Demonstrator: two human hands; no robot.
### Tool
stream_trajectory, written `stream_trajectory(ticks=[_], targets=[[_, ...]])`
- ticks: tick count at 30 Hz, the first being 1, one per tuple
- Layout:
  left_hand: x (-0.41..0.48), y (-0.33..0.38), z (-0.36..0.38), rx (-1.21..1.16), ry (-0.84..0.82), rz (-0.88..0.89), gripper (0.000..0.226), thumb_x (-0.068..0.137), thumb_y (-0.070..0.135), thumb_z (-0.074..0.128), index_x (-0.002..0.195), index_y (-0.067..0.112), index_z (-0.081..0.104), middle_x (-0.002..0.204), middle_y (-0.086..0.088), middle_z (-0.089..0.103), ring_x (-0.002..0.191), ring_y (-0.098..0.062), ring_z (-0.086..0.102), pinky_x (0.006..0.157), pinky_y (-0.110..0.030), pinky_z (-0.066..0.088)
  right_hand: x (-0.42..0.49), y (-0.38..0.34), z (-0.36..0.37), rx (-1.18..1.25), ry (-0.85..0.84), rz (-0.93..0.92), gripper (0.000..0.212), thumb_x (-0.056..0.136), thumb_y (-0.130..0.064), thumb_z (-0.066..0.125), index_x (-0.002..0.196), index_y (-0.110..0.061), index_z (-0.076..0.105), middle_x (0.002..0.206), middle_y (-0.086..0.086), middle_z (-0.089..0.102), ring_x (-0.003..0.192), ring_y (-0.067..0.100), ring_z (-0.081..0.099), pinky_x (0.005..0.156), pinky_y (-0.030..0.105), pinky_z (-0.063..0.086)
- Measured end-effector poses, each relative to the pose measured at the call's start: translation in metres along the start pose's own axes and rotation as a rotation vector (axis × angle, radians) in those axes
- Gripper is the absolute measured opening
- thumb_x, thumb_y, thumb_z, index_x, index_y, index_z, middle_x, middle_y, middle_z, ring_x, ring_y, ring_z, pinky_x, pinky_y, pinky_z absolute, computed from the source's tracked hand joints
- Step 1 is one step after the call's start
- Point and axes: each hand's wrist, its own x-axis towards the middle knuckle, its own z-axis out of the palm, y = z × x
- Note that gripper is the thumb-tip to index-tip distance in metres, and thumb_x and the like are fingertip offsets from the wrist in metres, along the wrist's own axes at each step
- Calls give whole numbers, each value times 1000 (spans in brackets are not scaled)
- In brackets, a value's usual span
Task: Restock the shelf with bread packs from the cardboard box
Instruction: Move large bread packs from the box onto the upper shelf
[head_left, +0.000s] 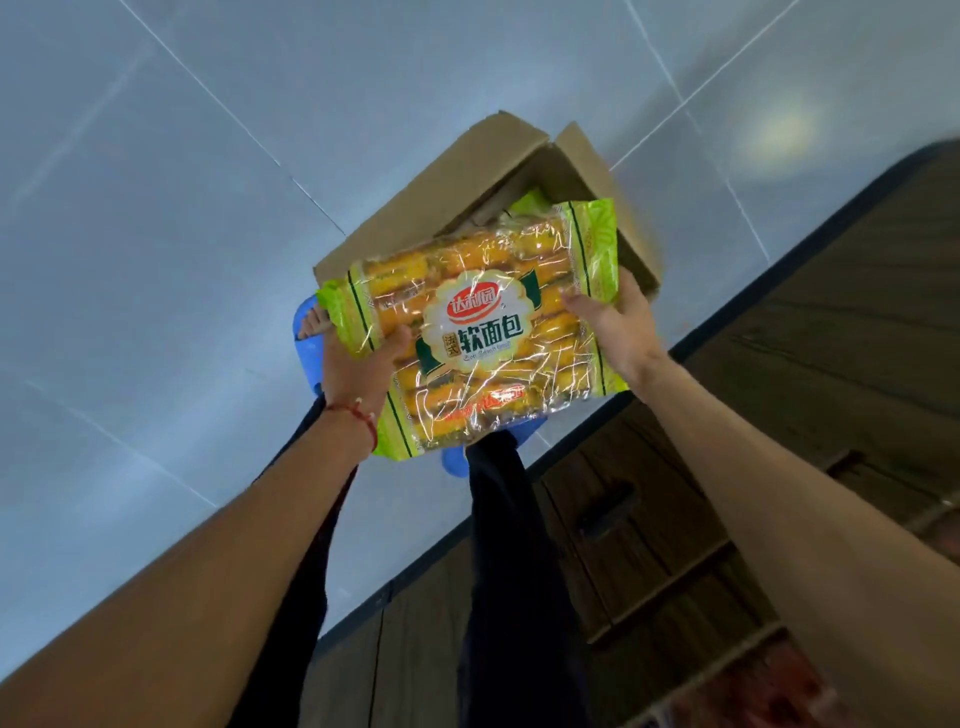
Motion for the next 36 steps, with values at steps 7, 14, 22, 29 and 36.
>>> stream_trajectory(ticks=[7,14,22,29,36], targets=[[-68,66,-126,148,-62,118,51,77,47,81,119,22,65,110,4,72,95,-13,69,74,-26,53,-135,-46,21,48,76,-80,59,94,-20,73,142,-10,40,116,-8,62,79,-16,66,59,4,49],[-135,104,-217,88,-50,211,61,77,39,82,128,22,54,112,3,71,103,-17,69,97,-45,54,-244,-79,65,149,67,-171,71,92,-44,72,148,-20,36,134,-2,62,104,6,71,79,26,62],[-223,108,-302,32,-25,385,72,79,34,82,140,35,42,121,6,67,108,-21,68,94,-54,55,-331,-112,77,80,1,-401,77,72,-51,88,135,-44,45,137,-9,62,124,17,63,102,53,54],[-289,115,-373,-45,106,528,75,80,34,81,144,31,41,128,2,64,114,-22,64,95,-52,54,-395,-162,105,-37,-36,-589,89,73,-63,82,148,-36,41,157,-7,43,146,21,40,118,56,36],[-319,160,-436,-155,259,597,79,78,39,81,145,33,40,137,2,59,124,-24,57,100,-53,51,-420,-252,140,-105,-55,-719,102,78,-58,81,159,-25,28,162,-1,35,149,20,33,121,44,29]])
